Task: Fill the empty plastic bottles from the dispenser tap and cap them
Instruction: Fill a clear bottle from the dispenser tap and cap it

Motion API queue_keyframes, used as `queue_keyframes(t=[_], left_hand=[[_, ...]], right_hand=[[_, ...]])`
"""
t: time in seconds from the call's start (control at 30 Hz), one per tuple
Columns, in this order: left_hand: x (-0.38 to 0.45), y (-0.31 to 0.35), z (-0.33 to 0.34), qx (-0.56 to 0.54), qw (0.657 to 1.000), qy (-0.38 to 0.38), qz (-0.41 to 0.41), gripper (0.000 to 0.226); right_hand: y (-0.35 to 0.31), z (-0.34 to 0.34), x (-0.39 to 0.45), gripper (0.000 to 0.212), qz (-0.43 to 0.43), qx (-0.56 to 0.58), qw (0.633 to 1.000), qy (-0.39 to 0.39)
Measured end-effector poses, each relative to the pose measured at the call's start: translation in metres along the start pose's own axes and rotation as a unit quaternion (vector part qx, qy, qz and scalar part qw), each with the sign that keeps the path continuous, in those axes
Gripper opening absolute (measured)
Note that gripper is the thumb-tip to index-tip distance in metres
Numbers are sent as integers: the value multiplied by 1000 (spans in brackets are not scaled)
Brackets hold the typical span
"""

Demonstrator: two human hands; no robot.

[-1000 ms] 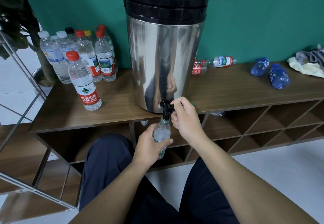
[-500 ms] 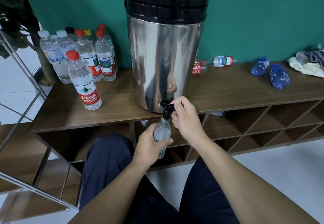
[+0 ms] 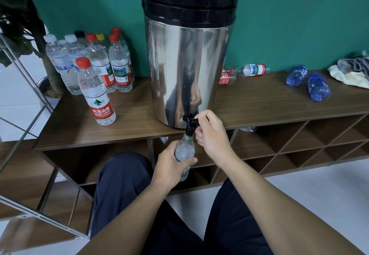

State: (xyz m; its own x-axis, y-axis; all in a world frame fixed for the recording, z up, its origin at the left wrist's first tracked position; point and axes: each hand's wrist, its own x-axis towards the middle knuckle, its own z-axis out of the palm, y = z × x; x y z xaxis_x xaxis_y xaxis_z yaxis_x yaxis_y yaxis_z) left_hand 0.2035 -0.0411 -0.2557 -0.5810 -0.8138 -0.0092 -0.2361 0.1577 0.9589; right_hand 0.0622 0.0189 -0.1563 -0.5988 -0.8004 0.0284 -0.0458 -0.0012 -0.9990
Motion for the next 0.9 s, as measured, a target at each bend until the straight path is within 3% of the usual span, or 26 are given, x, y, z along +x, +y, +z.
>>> queue_keyframes(t=[0.9], left_hand=[[3, -3, 2, -14, 1000, 0, -8, 61]], right_hand=[[-2, 0, -2, 25, -6, -12, 1000, 2]])
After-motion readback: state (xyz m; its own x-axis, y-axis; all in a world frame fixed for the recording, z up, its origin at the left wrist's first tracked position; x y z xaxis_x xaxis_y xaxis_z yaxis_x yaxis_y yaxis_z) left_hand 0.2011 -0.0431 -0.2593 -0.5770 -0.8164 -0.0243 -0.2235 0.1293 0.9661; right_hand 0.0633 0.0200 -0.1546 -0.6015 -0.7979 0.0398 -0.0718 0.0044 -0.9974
